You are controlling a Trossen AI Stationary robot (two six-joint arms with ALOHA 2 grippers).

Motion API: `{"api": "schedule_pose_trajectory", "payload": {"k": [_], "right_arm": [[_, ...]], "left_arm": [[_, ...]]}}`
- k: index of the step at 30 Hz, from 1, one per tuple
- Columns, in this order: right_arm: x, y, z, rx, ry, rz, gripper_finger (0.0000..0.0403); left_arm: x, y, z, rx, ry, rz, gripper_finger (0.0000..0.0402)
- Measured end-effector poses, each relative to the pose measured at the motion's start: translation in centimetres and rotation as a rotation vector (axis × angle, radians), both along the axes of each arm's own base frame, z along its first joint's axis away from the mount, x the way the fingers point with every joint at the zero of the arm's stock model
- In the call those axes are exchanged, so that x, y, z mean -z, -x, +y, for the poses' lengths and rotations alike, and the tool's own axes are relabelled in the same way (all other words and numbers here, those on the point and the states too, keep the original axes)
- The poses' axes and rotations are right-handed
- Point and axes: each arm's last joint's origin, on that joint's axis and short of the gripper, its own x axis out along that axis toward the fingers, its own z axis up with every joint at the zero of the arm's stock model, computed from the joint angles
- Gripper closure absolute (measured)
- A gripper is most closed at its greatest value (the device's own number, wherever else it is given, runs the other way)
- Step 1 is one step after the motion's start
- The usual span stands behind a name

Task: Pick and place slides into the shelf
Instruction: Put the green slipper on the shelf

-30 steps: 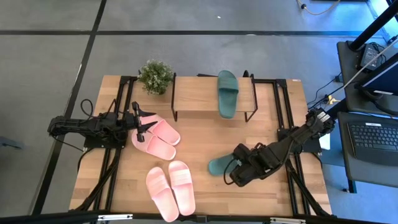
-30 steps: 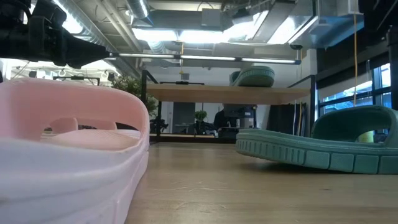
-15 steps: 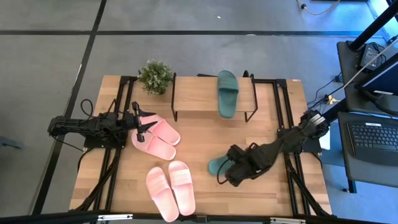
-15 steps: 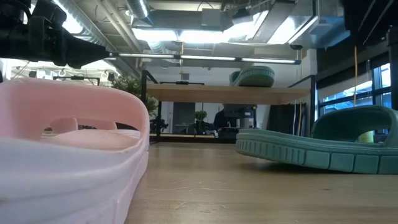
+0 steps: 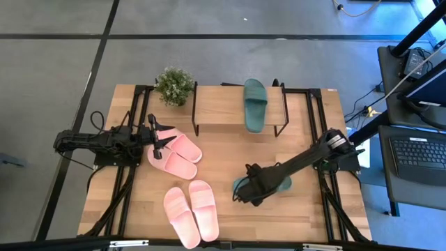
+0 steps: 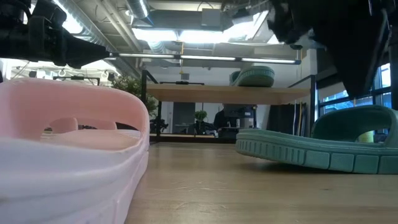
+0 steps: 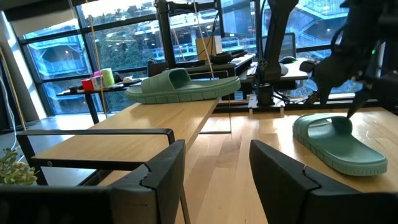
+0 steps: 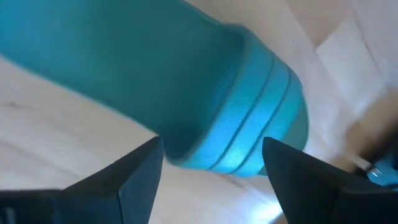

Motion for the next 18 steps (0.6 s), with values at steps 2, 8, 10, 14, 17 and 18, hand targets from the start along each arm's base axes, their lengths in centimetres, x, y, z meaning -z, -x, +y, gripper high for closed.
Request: {"api": "schedule_pose_trajectory", "payload": {"k": [2, 8, 10, 14, 17, 18], "right_arm": [[0.9, -0.1, 0.1, 0.001, 0.016, 0.036, 0.0128], [3.3, -0.5, 0.3, 0.000, 0.058, 0.122, 0.0128], [3.9, -0.5, 0.3, -0.003, 0.073, 0.153, 0.0128], [4.7, 0.0, 0.0, 0.003, 0.130, 0.266, 0.0128], [4.7, 0.4, -0.1, 0.008, 0.149, 0.326, 0.0128], [4.8, 0.4, -0.1, 0.007, 0.147, 0.326, 0.0130]], "left_arm": [[0.0, 0.0, 0.0, 0.000, 0.000, 0.000, 0.0229], [0.0, 0.0, 0.0, 0.000, 0.000, 0.000, 0.0229], [0.0, 0.0, 0.0, 0.000, 0.000, 0.000, 0.0229], [0.0, 0.0, 0.0, 0.000, 0.001, 0.000, 0.0229], [0.0, 0.0, 0.0, 0.000, 0.001, 0.000, 0.0229], [0.0, 0.0, 0.0, 0.000, 0.001, 0.000, 0.0229]]}}
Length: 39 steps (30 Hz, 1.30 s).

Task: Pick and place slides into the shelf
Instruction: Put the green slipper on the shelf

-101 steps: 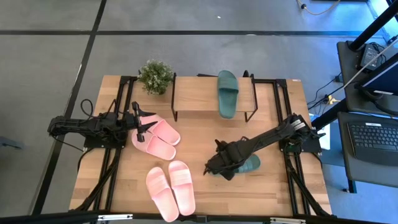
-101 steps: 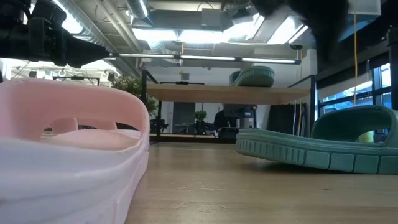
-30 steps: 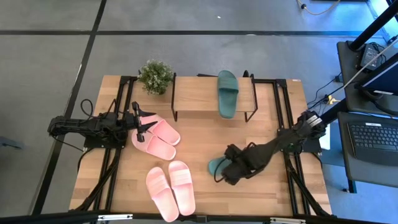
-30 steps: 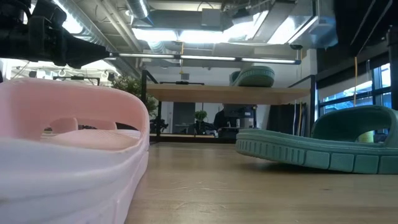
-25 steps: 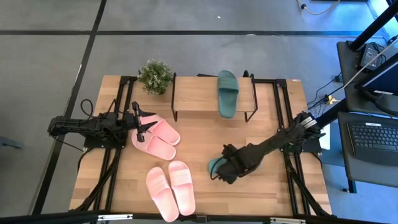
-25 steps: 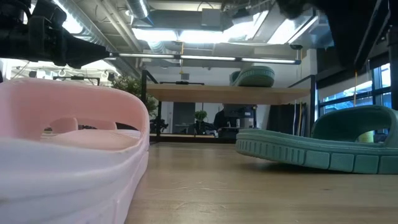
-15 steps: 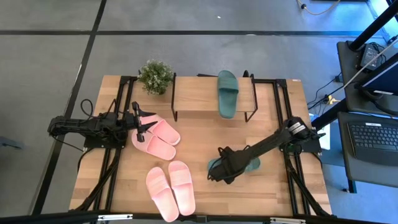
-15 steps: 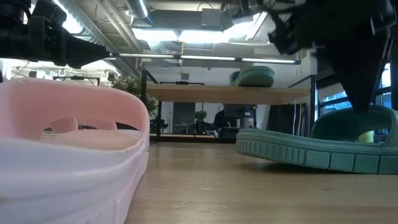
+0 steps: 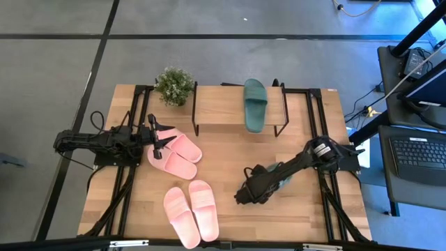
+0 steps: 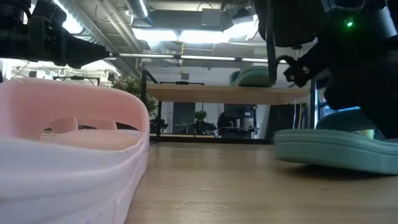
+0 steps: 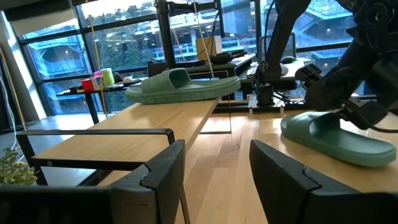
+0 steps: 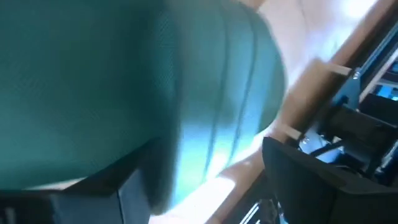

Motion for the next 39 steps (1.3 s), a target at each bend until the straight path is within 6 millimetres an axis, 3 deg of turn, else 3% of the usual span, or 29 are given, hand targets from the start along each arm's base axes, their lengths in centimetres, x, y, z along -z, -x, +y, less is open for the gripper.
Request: {"api": "schedule_pose_trajectory", "payload": {"k": [4, 14, 23, 26, 30, 39], "right_arm": [[0.0, 0.0, 0.0, -0.002, -0.003, -0.003, 0.0155], [0.0, -0.1, -0.1, -0.028, 0.030, -0.026, 0.0294], [0.0, -0.1, -0.1, -0.080, 0.030, -0.021, 0.0384], [-0.2, -0.1, 0.2, -0.116, 0.055, -0.040, 0.0387], [-2.3, -0.7, 0.7, -0.162, 0.004, -0.112, 0.0388], [-11.0, -2.8, 1.7, -0.466, -0.140, -0.438, 0.0388]], "left_arm": [[0.0, 0.0, 0.0, 0.000, 0.000, 0.000, 0.0229], [0.0, 0.0, 0.0, 0.000, 0.000, 0.000, 0.0229], [0.0, 0.0, 0.0, 0.000, 0.000, 0.000, 0.0229], [0.0, 0.0, 0.0, 0.000, 0.001, 0.000, 0.0229], [0.0, 0.0, 0.0, 0.000, 0.001, -0.001, 0.0229], [0.0, 0.0, 0.0, 0.000, 0.001, 0.000, 0.0229]]}}
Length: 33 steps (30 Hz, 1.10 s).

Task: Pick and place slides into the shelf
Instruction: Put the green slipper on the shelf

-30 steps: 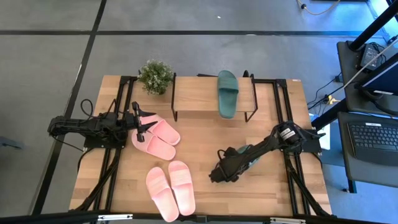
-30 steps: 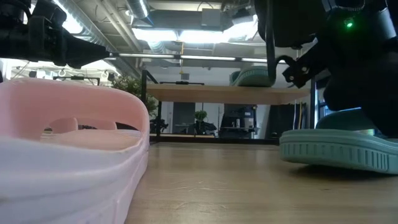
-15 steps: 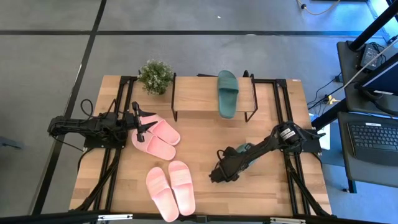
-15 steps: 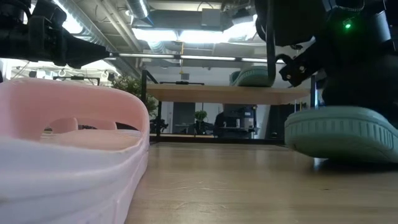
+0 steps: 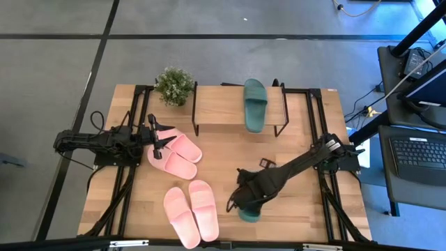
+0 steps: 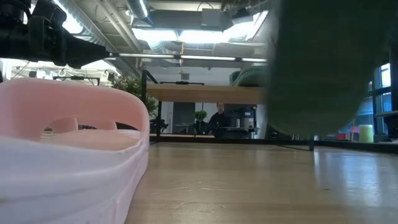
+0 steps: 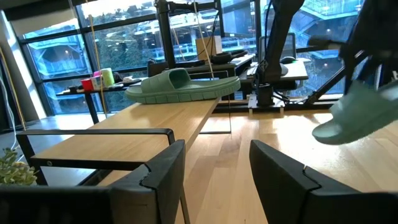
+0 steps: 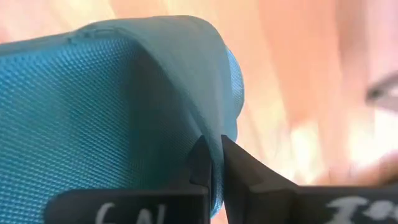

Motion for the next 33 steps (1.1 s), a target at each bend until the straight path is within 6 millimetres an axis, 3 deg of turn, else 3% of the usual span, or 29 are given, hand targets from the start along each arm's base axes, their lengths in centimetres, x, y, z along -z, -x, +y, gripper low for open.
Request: {"api": "schedule_pose_trajectory", "payload": {"k": [6, 11, 14, 26, 33], "right_arm": [[-6.2, -1.8, -2.2, -0.148, 0.157, -0.252, 0.0388], [-10.8, -2.7, -5.9, -0.182, 0.376, -0.391, 0.0388], [-12.3, -3.4, -8.7, -0.188, 0.550, -0.429, 0.0388], [-13.3, -5.1, -20.0, -0.091, 0.742, -0.317, 0.0388], [-12.1, -5.4, -23.1, -0.036, 0.748, -0.240, 0.0388]], "left_arm": [[0.0, 0.0, 0.0, 0.000, -0.001, 0.000, 0.0229], [0.0, 0.0, 0.0, 0.000, -0.001, 0.000, 0.0229], [0.0, 0.0, 0.0, 0.000, -0.001, 0.000, 0.0229], [0.0, 0.0, 0.0, -0.001, -0.006, 0.004, 0.0229], [0.0, 0.0, 0.0, -0.001, -0.007, 0.004, 0.0229]]}}
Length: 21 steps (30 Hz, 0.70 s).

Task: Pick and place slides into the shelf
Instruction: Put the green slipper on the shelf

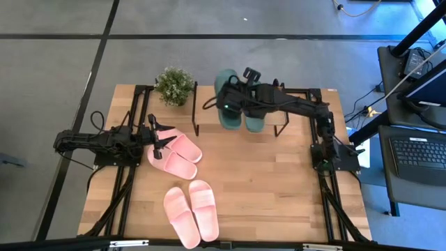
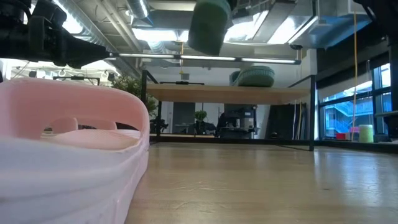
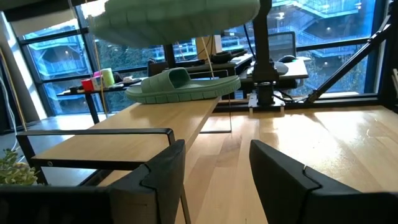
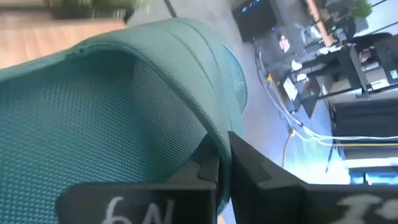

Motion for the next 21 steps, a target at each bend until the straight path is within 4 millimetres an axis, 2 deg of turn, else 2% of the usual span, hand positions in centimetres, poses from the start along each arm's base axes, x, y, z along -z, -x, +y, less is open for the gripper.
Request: {"api": "schedule_pose_trajectory", "payload": {"k": [12, 16, 21], "right_arm": [[5.4, -3.1, -1.1, 0.028, 0.045, 0.204, 0.0388], [6.5, -3.6, -1.2, 0.047, 0.045, 0.212, 0.0388], [6.5, -3.5, -1.8, 0.075, 0.039, 0.193, 0.0388]], "left_arm": [[0.0, 0.0, 0.0, 0.000, -0.003, 0.002, 0.0229], [0.0, 0.0, 0.0, 0.000, 0.000, 0.001, 0.0229], [0.0, 0.0, 0.0, 0.001, 0.004, 0.000, 0.0229]]}}
